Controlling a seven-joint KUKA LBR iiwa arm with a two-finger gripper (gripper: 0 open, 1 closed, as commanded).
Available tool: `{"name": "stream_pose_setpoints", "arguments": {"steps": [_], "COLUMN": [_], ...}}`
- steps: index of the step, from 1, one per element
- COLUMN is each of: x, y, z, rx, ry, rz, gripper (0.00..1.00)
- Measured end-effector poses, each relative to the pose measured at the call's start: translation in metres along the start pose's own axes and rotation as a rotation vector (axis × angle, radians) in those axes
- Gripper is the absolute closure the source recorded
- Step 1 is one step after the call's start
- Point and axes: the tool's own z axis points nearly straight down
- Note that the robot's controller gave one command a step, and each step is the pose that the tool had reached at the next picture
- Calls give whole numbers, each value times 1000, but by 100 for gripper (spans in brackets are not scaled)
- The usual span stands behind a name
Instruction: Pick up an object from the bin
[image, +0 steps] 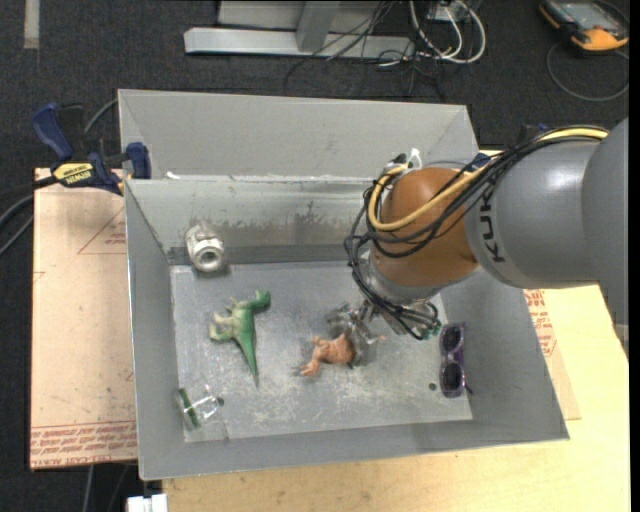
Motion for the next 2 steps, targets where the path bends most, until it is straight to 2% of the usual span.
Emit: {"name": "stream_pose_setpoints", "arguments": {"steps": [1, 2], "x": [-9, -4], "y": [-6, 2], "z": [-103, -136], "rx": [2, 1], "ry": [-7, -6], "rz": [-4, 79], "gripper": [100, 100]}}
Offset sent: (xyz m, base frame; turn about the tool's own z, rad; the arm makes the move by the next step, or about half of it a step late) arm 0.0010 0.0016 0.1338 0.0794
